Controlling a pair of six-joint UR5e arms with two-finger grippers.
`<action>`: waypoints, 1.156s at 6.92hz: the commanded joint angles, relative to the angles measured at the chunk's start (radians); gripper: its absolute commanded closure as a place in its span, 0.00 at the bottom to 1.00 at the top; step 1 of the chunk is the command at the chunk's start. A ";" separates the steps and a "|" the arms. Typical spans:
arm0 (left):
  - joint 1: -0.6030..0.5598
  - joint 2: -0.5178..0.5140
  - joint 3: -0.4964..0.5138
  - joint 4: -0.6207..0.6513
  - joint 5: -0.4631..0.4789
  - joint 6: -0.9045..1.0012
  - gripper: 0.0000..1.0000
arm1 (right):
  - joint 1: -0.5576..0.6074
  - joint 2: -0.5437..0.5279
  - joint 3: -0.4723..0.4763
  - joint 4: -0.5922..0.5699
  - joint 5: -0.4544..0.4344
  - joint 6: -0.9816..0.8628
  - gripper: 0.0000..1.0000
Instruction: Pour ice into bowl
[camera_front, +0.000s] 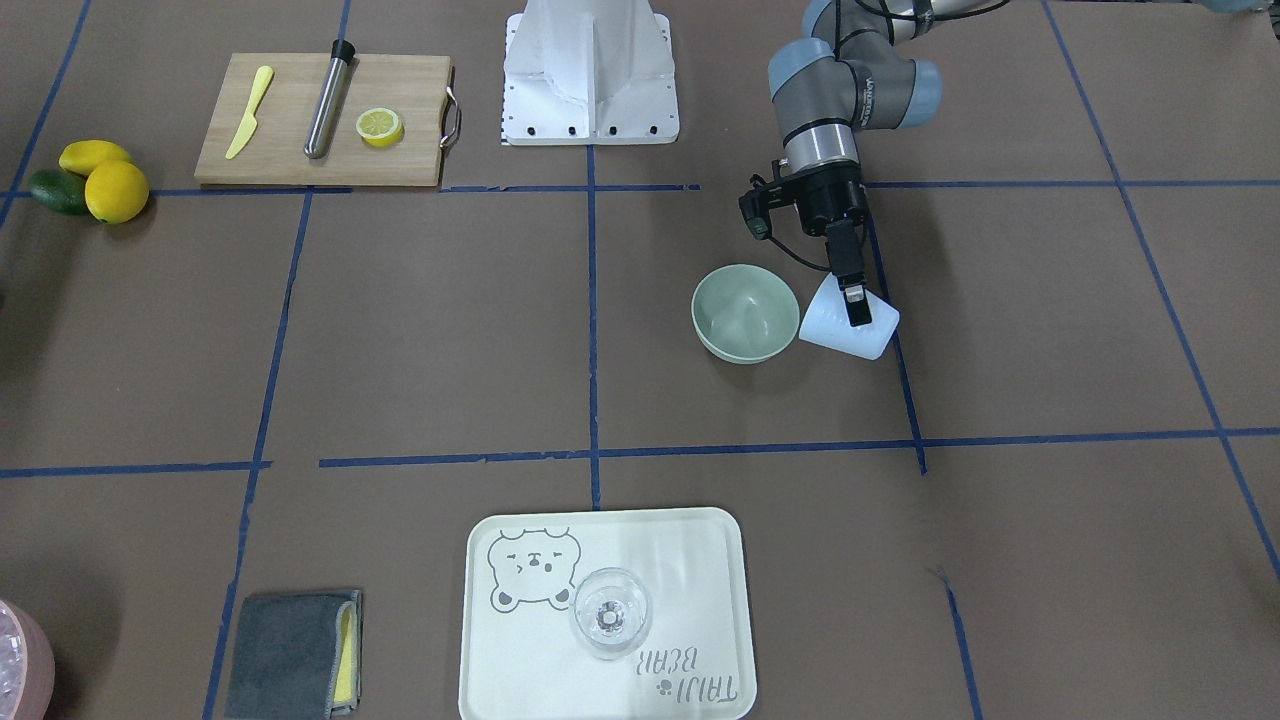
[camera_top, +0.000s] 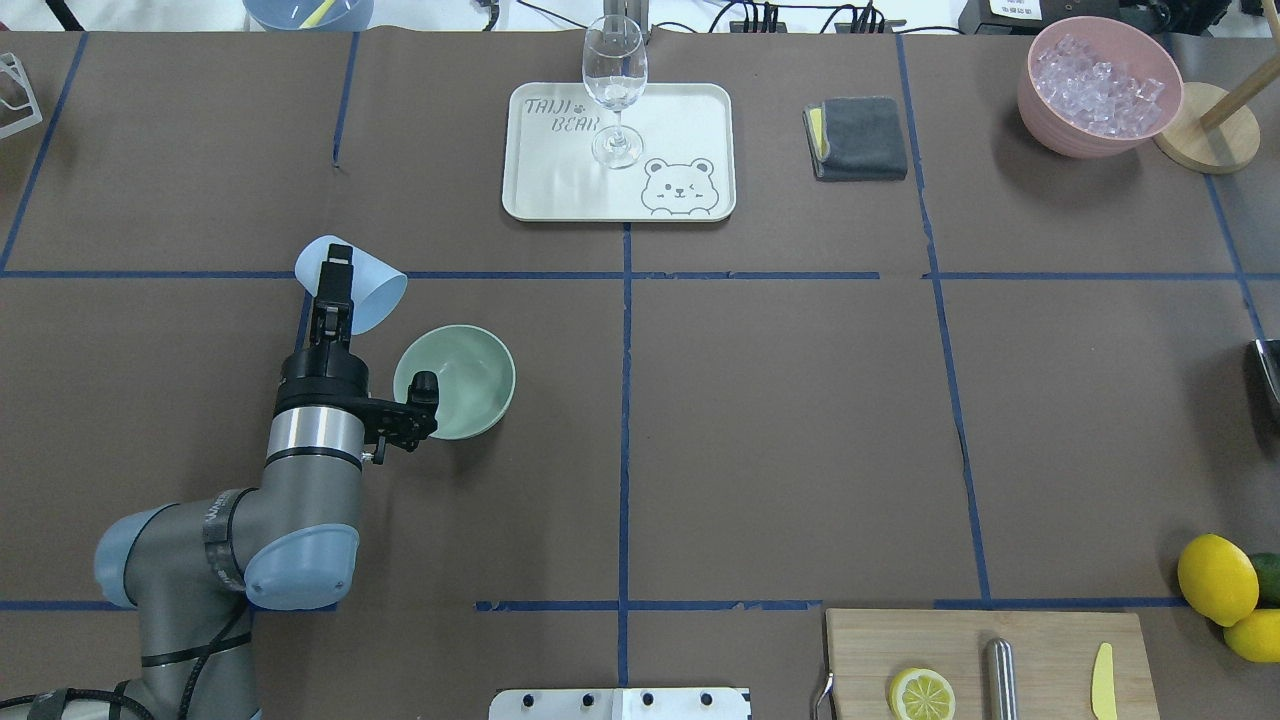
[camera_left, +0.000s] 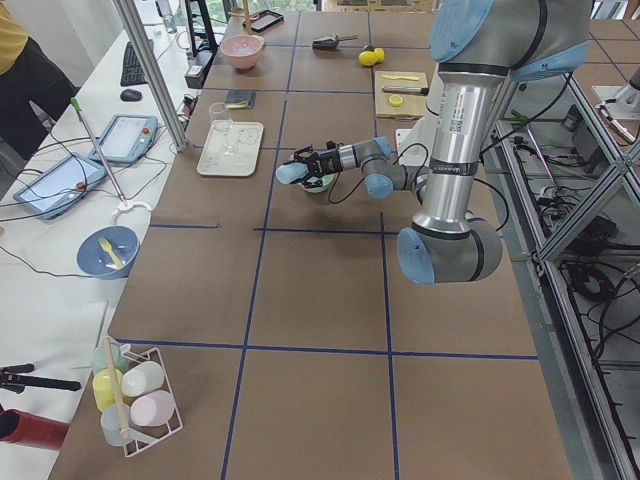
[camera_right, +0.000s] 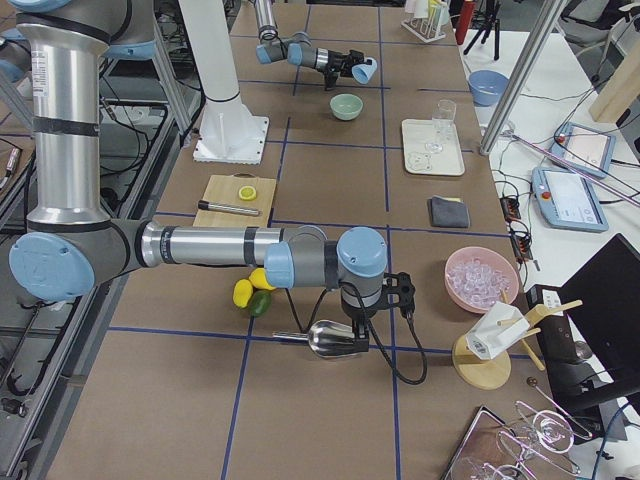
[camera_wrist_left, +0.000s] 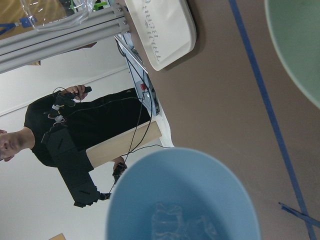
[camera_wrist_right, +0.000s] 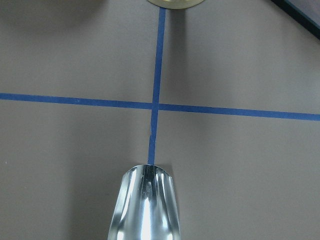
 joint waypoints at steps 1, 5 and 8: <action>0.017 0.000 0.006 0.007 0.052 0.000 1.00 | 0.009 -0.004 -0.005 -0.003 0.000 0.000 0.00; 0.036 0.000 0.028 0.007 0.078 0.003 1.00 | 0.024 -0.012 -0.003 -0.003 0.000 0.000 0.00; 0.040 -0.011 0.026 0.007 0.079 0.003 1.00 | 0.041 -0.015 -0.003 -0.003 0.000 0.000 0.00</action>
